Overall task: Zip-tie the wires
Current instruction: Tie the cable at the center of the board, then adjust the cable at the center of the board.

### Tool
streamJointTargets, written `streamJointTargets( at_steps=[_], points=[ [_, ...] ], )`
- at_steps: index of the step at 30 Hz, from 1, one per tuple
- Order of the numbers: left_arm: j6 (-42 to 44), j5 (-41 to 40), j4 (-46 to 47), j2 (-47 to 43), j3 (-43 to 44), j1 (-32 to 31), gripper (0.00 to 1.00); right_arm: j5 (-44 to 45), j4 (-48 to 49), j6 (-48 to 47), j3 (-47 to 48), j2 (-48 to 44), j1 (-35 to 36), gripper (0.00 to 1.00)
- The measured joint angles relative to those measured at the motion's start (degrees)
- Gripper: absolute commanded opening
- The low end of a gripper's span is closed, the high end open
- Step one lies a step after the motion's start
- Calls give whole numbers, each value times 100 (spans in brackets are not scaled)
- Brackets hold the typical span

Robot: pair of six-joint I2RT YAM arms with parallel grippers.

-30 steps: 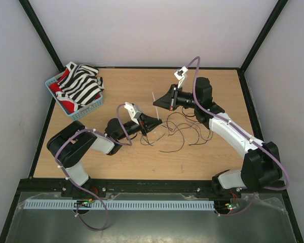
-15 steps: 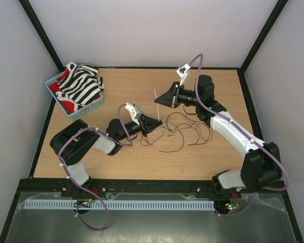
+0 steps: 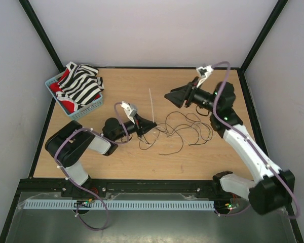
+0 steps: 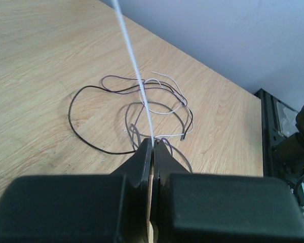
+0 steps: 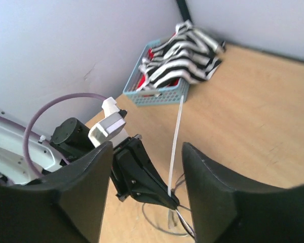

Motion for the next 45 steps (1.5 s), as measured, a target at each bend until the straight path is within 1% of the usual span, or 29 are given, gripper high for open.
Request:
streamJointTargets(
  at_steps=[2,4,8,13,15,19,22,32,38,41,45],
  points=[
    [-225,72,-52,-68,-7,170,0,188,87,-264,-219,-481,-63,79],
    [-481,142,-81,-144,-7,352,0,393,138,-564,-450,-914,-87,82],
    [-896,256,-166,-315,-7,590,0,732,129,-1038,-848,-1388,-127,84],
    [-1303,400,-564,-699,57,713,0,997,87,-1394,-1403,-1523,-179,83],
    [-1335,485,-1126,-994,225,719,0,1019,92,-1469,-1661,-1528,-195,83],
    [-1078,586,-2771,-1759,846,717,0,964,136,-1569,-2046,-1528,-199,83],
    [-1008,688,-3346,-2232,1054,774,0,887,251,-1620,-2170,-1528,-199,82],
    [-1147,1047,-4437,-2223,1158,841,0,525,632,-1840,-2465,-1519,-199,69],
    [-1161,1093,-4828,-2262,1231,839,0,-57,1401,-1484,-2924,-1204,-184,60],
    [-1161,1113,-4942,-2330,1244,839,0,-240,1690,-1340,-3049,-881,-46,59],
    [-1156,1119,-5018,-2378,1244,839,0,-356,1904,-1333,-3053,-494,398,55]
  ],
)
